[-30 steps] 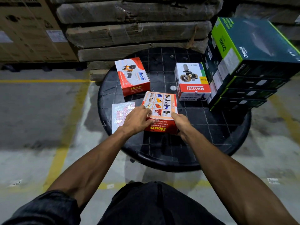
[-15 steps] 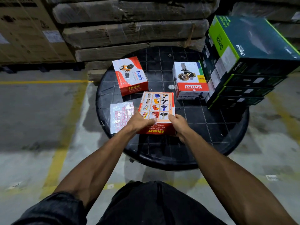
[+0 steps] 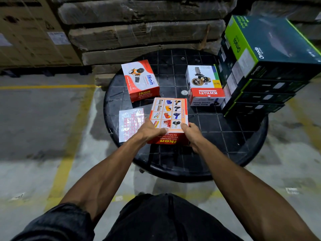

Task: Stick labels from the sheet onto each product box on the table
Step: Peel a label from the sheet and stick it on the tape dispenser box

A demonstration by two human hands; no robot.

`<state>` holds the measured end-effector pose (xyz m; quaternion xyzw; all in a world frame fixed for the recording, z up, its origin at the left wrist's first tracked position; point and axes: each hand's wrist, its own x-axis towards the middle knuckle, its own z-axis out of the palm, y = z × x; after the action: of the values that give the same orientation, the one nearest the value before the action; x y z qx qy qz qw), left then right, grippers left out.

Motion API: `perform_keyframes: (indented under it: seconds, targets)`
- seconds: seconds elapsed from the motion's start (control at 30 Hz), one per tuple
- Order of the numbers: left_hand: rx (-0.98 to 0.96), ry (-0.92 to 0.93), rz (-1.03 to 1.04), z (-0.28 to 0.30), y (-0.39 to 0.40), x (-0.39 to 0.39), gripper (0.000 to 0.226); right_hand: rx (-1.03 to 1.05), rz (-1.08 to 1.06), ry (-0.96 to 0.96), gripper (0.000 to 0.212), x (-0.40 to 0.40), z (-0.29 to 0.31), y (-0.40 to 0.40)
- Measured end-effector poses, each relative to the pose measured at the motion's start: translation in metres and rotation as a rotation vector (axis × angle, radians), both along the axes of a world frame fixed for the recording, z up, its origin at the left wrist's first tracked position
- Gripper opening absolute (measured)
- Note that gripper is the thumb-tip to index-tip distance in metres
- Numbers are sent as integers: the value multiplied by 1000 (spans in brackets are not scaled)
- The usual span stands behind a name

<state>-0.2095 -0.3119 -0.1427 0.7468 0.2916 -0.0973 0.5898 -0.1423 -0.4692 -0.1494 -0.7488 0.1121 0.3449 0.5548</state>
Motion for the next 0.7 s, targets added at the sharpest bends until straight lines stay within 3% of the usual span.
perform_keyframes:
  seconds: [0.2,0.4,0.7]
  targets:
    - [2,0,-34,1,4,-2,37,36,-11,41,34,-3,-2,-1]
    - [699,-285,-168,-12,5,-21,49,73,-39,59,36,7,2,-1]
    - [752,-259,-191,-12,-7,-12,47,71,-42,53,37,8,3,0]
